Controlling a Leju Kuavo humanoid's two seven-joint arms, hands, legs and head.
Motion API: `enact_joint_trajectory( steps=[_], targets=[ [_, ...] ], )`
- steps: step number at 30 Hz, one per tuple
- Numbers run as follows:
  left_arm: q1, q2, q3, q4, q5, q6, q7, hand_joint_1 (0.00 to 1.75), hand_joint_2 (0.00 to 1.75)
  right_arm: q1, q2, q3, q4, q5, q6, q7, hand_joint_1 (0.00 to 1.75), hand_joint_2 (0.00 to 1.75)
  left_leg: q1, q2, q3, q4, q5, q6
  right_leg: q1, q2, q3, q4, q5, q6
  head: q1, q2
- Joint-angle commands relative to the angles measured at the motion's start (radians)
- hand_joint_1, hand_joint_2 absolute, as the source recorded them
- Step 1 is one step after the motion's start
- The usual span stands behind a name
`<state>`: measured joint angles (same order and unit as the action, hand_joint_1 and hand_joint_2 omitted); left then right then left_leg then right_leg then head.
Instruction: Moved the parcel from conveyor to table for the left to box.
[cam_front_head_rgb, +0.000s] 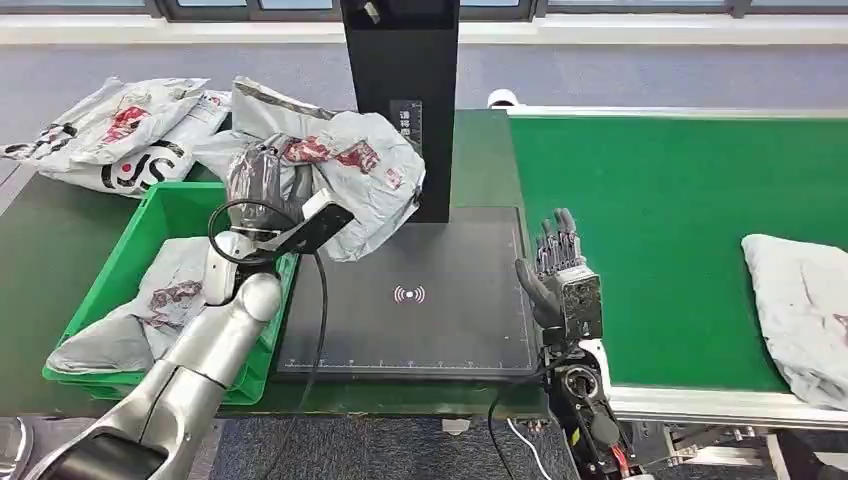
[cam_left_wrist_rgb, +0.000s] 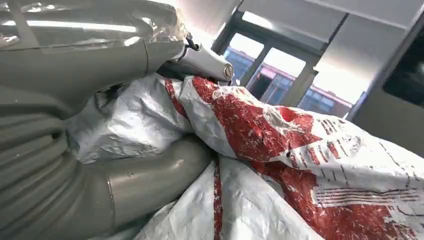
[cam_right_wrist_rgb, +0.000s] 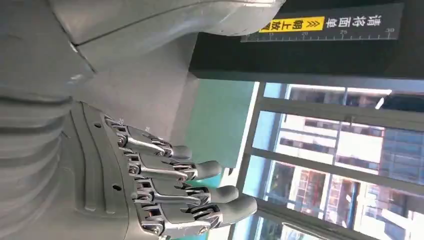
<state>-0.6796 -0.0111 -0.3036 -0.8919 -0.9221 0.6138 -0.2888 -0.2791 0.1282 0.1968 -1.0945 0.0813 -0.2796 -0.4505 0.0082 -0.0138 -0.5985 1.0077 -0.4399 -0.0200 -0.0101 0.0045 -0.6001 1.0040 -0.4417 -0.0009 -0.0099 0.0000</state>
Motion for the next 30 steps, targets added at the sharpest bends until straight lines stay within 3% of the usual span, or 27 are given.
enact_joint_trajectory(
  steps=[1, 3, 9, 10, 12, 14, 16, 18, 20, 24, 30],
  targets=[
    [-0.116, 0.051, 0.099, 0.213, -0.318, 0.031, 0.301, 1.75, 1.75, -0.106, 0.025, -0.062, 0.060, 0.028, -0.012, 0.046, 0.00, 1.75, 0.000, 0.003, -0.001, 0.001, 0.000, 0.000, 0.000, 0.002, -0.002, 0.001, 0.001, 0.000, 0.000, 0.000],
    [-0.145, 0.071, 0.136, 0.318, -0.358, 0.064, 0.314, 1.75, 1.75, -0.101, 0.028, -0.070, 0.068, 0.035, -0.008, 0.042, 0.00, 1.75, 0.000, 0.004, 0.000, 0.000, 0.000, 0.000, -0.001, 0.003, -0.001, 0.001, 0.001, 0.000, 0.000, 0.000],
    [-0.144, 0.065, 0.144, 0.327, -0.361, 0.074, 0.304, 1.75, 1.75, -0.098, 0.030, -0.071, 0.068, 0.037, -0.008, 0.039, 0.00, 1.75, 0.001, 0.005, 0.003, -0.002, 0.000, 0.000, 0.001, 0.003, 0.001, -0.002, 0.002, -0.001, 0.000, 0.000],
    [-0.156, 0.073, 0.157, 0.363, -0.422, 0.008, 0.433, 1.75, 1.75, -0.100, 0.031, -0.073, 0.072, 0.041, -0.007, 0.041, 0.00, 1.75, 0.000, 0.004, 0.001, 0.000, 0.000, 0.000, 0.000, 0.002, -0.001, 0.000, 0.001, -0.001, 0.000, 0.000],
    [-0.165, 0.127, 0.191, 0.441, -0.474, -0.043, 0.566, 1.75, 1.75, -0.111, 0.037, -0.070, 0.091, 0.049, -0.004, 0.043, 0.00, 1.75, 0.001, 0.005, 0.002, -0.002, 0.000, 0.000, 0.001, 0.002, 0.000, -0.002, 0.002, -0.001, 0.000, 0.000],
    [-0.163, 0.171, 0.244, 0.499, -0.466, -0.075, 0.592, 1.75, 1.75, -0.123, 0.042, -0.068, 0.107, 0.055, -0.001, 0.047, 0.00, 1.75, 0.001, 0.003, 0.003, -0.002, 0.000, 0.000, 0.002, 0.001, 0.002, -0.003, 0.001, -0.001, 0.000, 0.000],
    [-0.164, 0.216, 0.284, 0.556, -0.491, -0.139, 0.646, 1.75, 1.75, -0.124, 0.037, -0.062, 0.111, 0.057, 0.007, 0.052, 0.00, 1.75, 0.000, 0.013, 0.004, -0.002, -0.001, -0.001, 0.001, 0.012, 0.000, -0.002, 0.003, -0.002, 0.000, 0.000],
    [-0.157, 0.248, 0.309, 0.576, -0.509, -0.190, 0.685, 1.75, 1.75, -0.108, 0.027, -0.059, 0.091, 0.056, 0.014, 0.054, 0.00, 1.75, 0.001, 0.010, 0.002, -0.002, -0.001, -0.001, 0.001, 0.009, -0.001, 0.000, 0.002, -0.001, 0.000, 0.000],
    [-0.144, 0.268, 0.361, 0.583, -0.497, -0.229, 0.684, 1.75, 1.75, -0.066, 0.018, -0.061, 0.038, 0.054, 0.023, 0.063, 0.00, 1.75, 0.001, 0.017, 0.006, -0.005, -0.001, -0.001, 0.001, 0.015, 0.001, -0.003, 0.004, -0.002, 0.000, 0.000],
    [-0.115, 0.273, 0.411, 0.588, -0.504, -0.260, 0.715, 1.75, 1.75, 0.019, 0.019, -0.071, -0.057, 0.076, 0.032, 0.091, 0.00, 1.75, 0.001, 0.010, 0.002, -0.003, 0.000, -0.003, 0.003, 0.009, -0.003, -0.001, 0.002, -0.004, 0.000, 0.000],
    [-0.116, 0.273, 0.407, 0.589, -0.525, -0.275, 0.745, 1.75, 1.75, 0.028, 0.019, -0.074, -0.069, 0.082, 0.034, 0.097, 0.00, 1.75, 0.003, 0.008, 0.001, -0.002, -0.001, -0.004, 0.004, 0.007, -0.003, -0.001, 0.001, -0.005, 0.000, 0.000]
  ],
)
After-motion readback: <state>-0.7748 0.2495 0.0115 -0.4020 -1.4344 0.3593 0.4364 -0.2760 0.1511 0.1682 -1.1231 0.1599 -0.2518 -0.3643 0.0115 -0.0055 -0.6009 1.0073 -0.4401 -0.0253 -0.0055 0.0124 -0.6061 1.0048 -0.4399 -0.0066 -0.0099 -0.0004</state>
